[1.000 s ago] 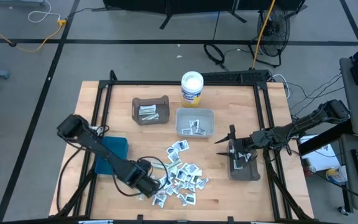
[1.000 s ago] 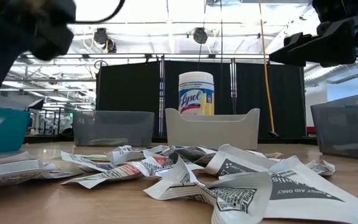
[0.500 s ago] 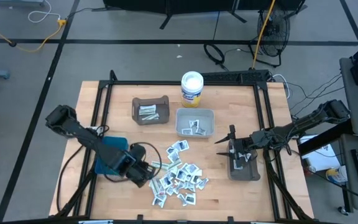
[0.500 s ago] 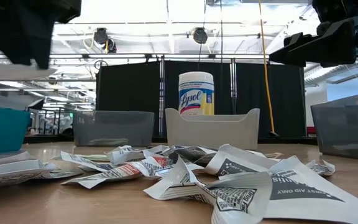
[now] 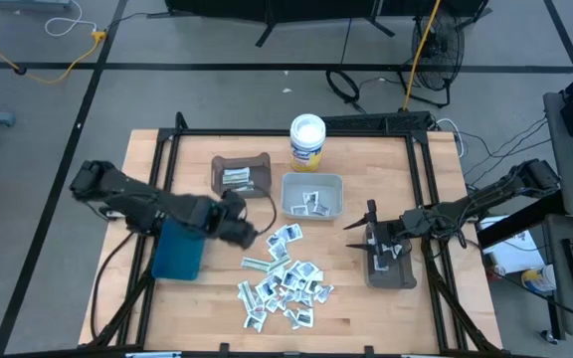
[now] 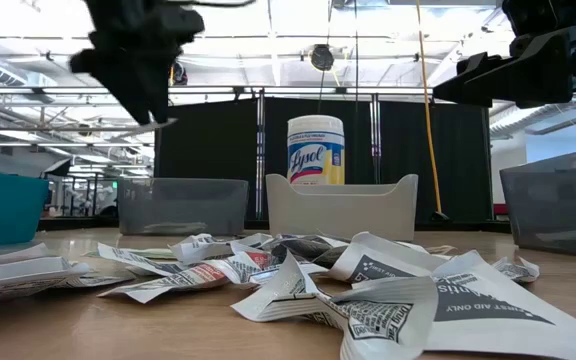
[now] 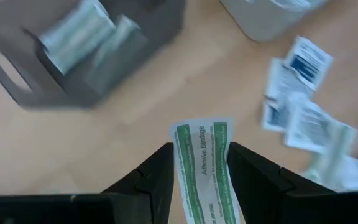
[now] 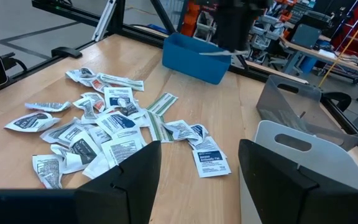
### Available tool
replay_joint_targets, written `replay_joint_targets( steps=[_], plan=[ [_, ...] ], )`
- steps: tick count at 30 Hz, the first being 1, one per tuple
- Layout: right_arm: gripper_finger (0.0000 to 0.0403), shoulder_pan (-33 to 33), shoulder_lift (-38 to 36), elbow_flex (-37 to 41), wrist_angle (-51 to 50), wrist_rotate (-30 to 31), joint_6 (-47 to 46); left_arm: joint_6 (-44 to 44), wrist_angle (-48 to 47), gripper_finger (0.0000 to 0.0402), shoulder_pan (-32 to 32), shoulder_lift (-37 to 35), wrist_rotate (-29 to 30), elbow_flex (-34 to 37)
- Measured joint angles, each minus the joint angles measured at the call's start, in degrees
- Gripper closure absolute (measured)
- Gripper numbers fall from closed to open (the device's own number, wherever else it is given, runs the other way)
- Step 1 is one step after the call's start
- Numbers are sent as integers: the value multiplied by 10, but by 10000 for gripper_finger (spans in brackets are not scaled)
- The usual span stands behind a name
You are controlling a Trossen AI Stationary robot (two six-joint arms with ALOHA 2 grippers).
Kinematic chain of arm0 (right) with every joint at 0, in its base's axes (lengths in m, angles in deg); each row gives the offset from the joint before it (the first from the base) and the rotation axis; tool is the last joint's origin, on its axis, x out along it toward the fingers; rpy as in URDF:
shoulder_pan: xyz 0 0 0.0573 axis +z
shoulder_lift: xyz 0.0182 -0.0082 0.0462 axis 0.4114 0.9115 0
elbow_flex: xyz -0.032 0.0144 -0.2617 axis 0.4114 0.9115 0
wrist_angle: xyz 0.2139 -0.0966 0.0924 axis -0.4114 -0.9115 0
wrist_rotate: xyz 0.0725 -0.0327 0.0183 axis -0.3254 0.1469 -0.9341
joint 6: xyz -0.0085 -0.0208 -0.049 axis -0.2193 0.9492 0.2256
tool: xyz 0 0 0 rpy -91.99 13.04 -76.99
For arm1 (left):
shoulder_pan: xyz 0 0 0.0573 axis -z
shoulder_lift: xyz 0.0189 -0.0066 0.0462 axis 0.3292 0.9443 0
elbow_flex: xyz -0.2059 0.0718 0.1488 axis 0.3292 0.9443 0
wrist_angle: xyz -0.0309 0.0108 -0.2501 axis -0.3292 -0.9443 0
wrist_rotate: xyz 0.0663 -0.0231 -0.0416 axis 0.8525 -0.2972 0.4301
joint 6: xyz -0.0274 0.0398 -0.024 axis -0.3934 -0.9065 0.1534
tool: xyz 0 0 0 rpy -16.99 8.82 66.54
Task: Pick & Place First Aid Supplies
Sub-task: Put the green bandage pack into the top black bin
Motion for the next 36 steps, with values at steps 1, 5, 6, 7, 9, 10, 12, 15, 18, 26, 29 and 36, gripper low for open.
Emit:
replay_joint_targets(
  steps=[1,5,6,7,9,10,12,15,18,26,29,36],
  plan=[
    [193,0,0,0,0,0,0,-24,0,250,-15,0,2,0],
    [193,0,0,0,0,0,0,-114,2,250,-74,0,6,0],
    [193,0,0,0,0,0,0,-134,3,250,-90,0,6,0],
    [193,0,0,0,0,0,0,-156,4,250,-104,0,6,0],
    [193,0,0,0,0,0,0,-200,6,250,-133,0,12,0],
    [193,0,0,0,0,0,0,-225,7,250,-147,0,15,0],
    [193,0,0,0,0,0,0,-270,8,250,-175,0,24,0],
    [193,0,0,0,0,2,1,-340,24,250,-217,0,30,0],
    [193,0,0,0,0,2,6,-419,67,250,-252,0,28,0],
    [193,-1,0,0,0,3,19,-619,157,250,-315,0,-15,0],
    [193,-1,0,0,0,3,20,-663,161,250,-330,0,-32,0],
    [193,-1,0,0,0,3,26,-717,156,250,-359,0,-64,0]
  ],
)
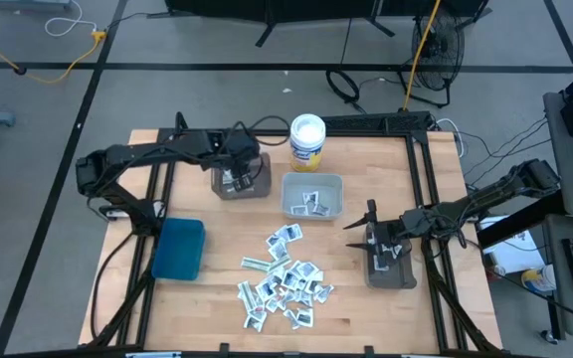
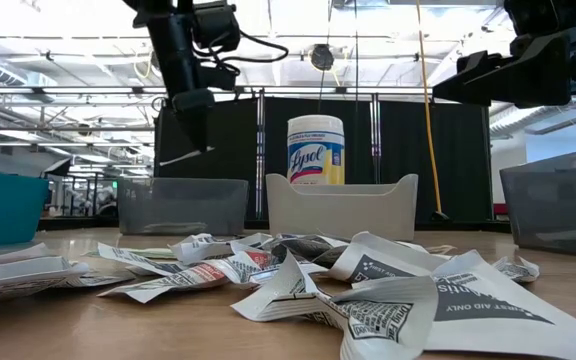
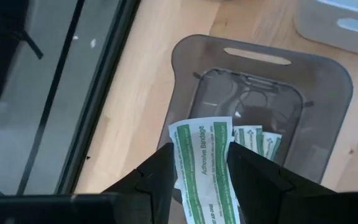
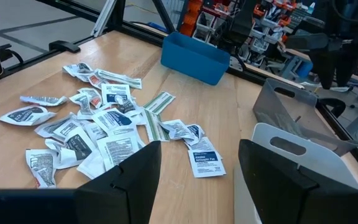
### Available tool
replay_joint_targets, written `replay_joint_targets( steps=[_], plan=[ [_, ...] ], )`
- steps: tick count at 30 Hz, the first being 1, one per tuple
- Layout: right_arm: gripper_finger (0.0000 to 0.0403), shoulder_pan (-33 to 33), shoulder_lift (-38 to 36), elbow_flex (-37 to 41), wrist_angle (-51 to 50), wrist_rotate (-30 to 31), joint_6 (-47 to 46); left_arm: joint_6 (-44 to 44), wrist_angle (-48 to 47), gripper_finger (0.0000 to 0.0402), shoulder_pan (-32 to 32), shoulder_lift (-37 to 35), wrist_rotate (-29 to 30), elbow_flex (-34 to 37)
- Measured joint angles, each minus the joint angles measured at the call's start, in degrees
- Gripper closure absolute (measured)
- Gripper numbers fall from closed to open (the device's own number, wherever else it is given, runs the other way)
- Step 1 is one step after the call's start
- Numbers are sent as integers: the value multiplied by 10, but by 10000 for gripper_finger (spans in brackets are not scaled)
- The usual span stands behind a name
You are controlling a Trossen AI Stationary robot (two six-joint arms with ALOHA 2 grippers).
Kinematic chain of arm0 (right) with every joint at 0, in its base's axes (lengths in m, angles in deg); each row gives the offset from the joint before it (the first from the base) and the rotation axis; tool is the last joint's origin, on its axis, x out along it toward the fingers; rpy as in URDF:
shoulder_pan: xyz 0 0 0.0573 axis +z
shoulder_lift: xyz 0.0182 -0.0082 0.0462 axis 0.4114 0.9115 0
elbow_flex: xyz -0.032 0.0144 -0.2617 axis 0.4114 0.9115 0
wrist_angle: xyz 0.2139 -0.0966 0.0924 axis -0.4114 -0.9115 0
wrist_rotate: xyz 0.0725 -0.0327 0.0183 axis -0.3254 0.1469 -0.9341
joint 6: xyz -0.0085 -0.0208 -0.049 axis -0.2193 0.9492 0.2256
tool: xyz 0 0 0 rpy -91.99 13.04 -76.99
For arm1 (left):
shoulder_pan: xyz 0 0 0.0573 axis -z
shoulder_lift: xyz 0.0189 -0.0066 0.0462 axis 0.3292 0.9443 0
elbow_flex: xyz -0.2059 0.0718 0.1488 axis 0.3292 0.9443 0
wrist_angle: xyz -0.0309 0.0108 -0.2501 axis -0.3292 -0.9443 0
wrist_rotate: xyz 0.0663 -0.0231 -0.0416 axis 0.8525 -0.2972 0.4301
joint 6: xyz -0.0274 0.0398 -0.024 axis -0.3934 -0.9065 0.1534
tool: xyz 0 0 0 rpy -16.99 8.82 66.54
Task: Pick & Place First Aid Supplies
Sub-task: Put the green bandage pack into the top black bin
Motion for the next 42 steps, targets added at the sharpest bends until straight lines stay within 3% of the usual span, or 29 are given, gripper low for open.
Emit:
replay_joint_targets(
  steps=[23,34,42],
  plan=[
    [193,0,0,0,0,0,0,-78,-4,250,-38,86,-92,31],
    [193,0,0,0,0,0,0,-147,9,250,-39,111,-92,31],
    [193,0,0,0,0,0,-1,-150,15,250,-44,111,-78,31]
  ],
)
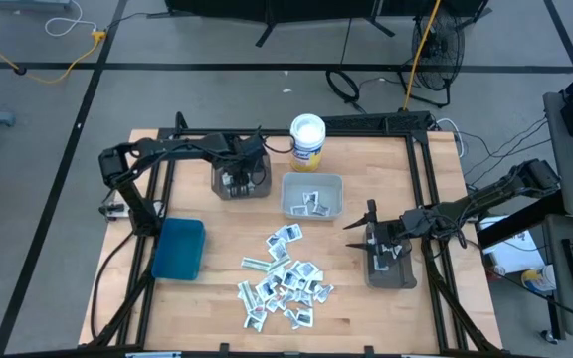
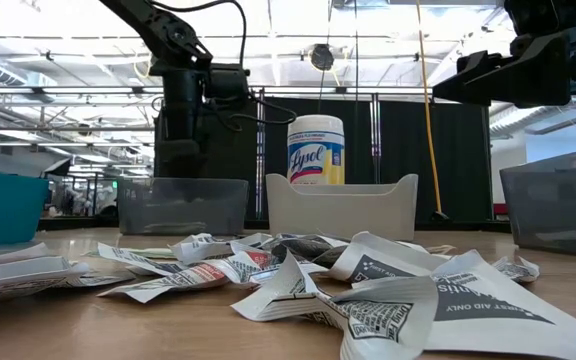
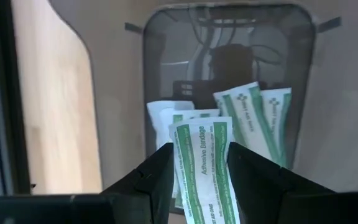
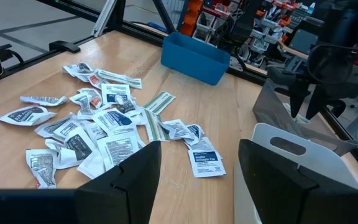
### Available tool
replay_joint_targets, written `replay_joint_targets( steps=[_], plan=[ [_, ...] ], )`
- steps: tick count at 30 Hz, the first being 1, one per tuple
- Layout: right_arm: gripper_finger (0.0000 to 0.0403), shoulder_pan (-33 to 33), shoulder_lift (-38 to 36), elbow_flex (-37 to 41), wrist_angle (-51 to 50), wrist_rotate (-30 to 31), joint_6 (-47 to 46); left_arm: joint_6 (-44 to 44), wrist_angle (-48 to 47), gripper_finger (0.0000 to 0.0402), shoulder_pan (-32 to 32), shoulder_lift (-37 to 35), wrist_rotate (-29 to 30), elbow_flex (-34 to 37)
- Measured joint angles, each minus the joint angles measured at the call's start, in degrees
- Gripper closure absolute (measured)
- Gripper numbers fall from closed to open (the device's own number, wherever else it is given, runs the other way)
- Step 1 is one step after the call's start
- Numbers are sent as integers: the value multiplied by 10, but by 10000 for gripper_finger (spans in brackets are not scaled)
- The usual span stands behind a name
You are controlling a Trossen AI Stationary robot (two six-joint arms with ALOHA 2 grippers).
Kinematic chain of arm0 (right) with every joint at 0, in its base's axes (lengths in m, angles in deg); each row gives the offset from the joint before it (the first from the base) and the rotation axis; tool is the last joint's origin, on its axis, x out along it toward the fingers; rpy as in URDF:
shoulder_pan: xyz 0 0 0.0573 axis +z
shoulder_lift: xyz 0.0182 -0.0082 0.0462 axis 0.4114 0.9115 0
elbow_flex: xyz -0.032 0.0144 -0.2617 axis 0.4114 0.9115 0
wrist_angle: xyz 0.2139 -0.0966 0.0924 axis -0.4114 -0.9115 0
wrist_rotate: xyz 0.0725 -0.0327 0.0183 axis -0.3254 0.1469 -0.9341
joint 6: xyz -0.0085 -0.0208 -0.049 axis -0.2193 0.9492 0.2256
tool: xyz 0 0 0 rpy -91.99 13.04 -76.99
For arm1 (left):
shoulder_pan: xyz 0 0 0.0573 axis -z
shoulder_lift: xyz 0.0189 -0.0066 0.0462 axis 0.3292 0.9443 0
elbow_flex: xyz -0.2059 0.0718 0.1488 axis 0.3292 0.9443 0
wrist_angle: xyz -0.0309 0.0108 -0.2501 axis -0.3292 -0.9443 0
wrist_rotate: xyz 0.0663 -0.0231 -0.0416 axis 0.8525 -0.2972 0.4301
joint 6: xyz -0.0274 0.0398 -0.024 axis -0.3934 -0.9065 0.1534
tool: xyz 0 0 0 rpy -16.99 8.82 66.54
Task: Pick & Place First Aid Supplies
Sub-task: Put the green bandage pack into the top black bin, then put the gray towelette pack into the gray bin
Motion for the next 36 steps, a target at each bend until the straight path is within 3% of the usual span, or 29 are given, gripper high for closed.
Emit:
replay_joint_targets(
  steps=[8,21,29,36],
  plan=[
    [193,0,0,0,0,0,-1,-9,-1,240,0,0,17,0],
    [193,0,0,0,0,0,-1,-8,-1,166,0,0,22,0],
    [193,0,0,0,0,0,0,67,-61,162,12,0,155,-24],
    [193,0,0,0,0,0,8,139,-169,162,31,-16,162,-108]
  ],
)
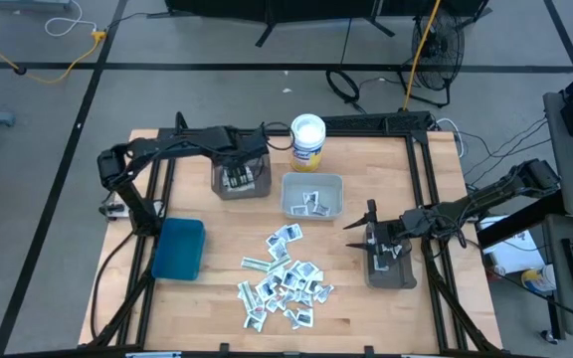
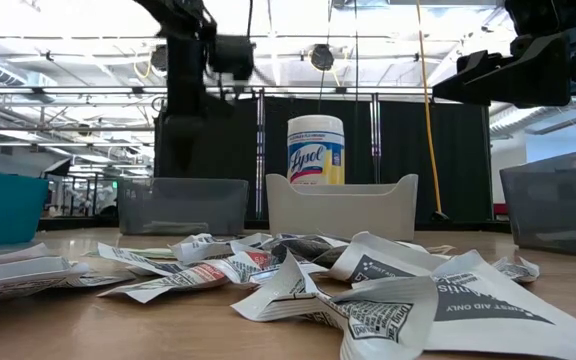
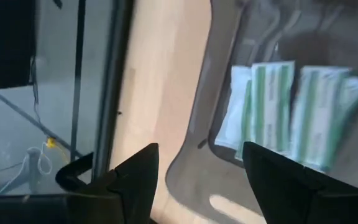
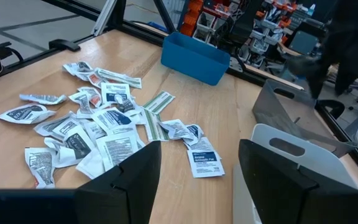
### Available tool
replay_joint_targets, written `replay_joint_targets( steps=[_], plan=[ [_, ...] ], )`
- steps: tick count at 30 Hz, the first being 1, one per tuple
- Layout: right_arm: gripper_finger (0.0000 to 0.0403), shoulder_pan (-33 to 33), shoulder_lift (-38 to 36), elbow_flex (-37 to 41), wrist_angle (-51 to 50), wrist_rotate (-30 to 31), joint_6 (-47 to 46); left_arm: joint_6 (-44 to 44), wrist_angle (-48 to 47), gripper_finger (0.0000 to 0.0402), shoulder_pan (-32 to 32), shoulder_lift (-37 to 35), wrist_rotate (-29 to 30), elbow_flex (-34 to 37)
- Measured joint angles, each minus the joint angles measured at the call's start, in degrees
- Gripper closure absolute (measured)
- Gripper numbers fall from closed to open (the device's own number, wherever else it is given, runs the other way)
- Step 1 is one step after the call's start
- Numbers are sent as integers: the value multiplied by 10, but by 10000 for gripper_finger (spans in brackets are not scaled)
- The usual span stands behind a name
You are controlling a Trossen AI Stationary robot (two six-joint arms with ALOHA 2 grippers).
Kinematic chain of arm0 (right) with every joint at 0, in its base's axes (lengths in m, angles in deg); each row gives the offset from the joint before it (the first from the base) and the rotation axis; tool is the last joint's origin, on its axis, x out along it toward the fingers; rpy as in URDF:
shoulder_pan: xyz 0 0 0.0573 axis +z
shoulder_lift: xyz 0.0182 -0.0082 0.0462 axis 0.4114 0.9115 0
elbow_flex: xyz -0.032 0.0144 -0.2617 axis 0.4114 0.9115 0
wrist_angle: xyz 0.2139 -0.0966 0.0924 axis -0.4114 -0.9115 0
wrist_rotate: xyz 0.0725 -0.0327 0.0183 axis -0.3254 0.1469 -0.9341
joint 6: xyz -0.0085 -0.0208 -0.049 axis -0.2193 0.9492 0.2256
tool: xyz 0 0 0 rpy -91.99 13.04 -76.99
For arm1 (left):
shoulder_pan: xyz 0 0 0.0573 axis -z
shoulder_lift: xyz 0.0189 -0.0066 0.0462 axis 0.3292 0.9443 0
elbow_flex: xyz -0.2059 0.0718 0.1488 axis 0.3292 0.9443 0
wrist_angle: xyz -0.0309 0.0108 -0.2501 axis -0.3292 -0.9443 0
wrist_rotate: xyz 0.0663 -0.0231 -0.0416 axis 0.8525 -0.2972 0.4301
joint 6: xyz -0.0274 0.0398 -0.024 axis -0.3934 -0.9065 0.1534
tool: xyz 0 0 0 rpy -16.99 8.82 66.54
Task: Pick & Place First Aid Supplies
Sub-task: Put the gray towelette pack into the gray bin
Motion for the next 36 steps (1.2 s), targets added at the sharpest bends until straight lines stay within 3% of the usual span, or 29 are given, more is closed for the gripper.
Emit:
replay_joint_targets(
  steps=[7,13,19,24,30,36],
  plan=[
    [193,0,0,0,-6,-1,-21,48,2,162,75,-112,-26,-36],
    [193,0,0,0,-25,-2,-33,145,14,162,194,-244,-13,-12],
    [193,0,1,0,5,-32,-54,236,86,163,353,-334,40,64],
    [193,1,25,0,75,-81,-58,299,151,163,470,-351,78,152],
    [193,1,77,-39,89,-89,-56,252,357,163,578,-350,151,262],
    [193,1,173,-186,-72,-125,-74,104,621,163,644,-350,218,366]
  ],
)
